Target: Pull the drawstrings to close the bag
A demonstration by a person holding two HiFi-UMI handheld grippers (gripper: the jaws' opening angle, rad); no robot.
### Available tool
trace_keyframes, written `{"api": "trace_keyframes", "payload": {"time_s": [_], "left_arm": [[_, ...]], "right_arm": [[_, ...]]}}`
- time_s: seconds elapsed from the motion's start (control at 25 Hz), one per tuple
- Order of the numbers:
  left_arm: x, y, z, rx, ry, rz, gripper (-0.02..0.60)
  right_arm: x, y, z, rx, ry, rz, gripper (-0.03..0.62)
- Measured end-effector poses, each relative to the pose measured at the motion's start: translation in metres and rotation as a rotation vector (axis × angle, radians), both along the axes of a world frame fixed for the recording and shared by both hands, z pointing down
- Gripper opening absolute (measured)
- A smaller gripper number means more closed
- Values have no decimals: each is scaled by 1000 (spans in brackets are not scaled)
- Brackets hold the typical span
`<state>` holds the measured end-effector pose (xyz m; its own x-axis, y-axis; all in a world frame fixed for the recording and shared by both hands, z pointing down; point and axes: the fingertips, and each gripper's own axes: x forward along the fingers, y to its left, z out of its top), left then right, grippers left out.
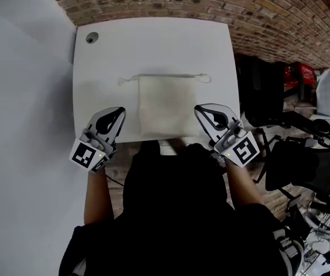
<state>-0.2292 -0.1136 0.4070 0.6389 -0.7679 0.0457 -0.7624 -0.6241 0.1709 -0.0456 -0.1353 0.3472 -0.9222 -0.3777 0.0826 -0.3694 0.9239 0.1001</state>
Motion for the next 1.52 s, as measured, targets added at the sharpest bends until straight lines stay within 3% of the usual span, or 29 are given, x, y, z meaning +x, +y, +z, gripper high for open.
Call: {"api": "trace_keyframes", "payload": {"time_s": [0.28, 0.52, 0.8, 1.08, 1.24, 1.36, 1.52], "left_arm": [[-27, -25, 41, 13, -110, -19, 18], [-36, -40, 85, -38, -202, -35, 18], [-39, -56, 104, -92, -312, -58, 20], [-33, -81, 140, -62, -461, 24, 20], [-30, -92, 156, -68, -511, 42, 21], [-28, -97, 167, -69, -571, 51, 81], [-29, -98, 185, -87, -683, 84, 104]], "right_arm": [[-13, -13, 23, 7, 43, 51, 6], [-28, -30, 51, 86, 61, 105, 6], [-17, -63, 86, 32, 73, 77, 6], [-6, -84, 127, -3, 75, 105, 6], [-1, -91, 140, -18, 60, 110, 6], [3, -92, 147, -25, 48, 115, 6], [8, -94, 160, -39, 46, 119, 6]]}}
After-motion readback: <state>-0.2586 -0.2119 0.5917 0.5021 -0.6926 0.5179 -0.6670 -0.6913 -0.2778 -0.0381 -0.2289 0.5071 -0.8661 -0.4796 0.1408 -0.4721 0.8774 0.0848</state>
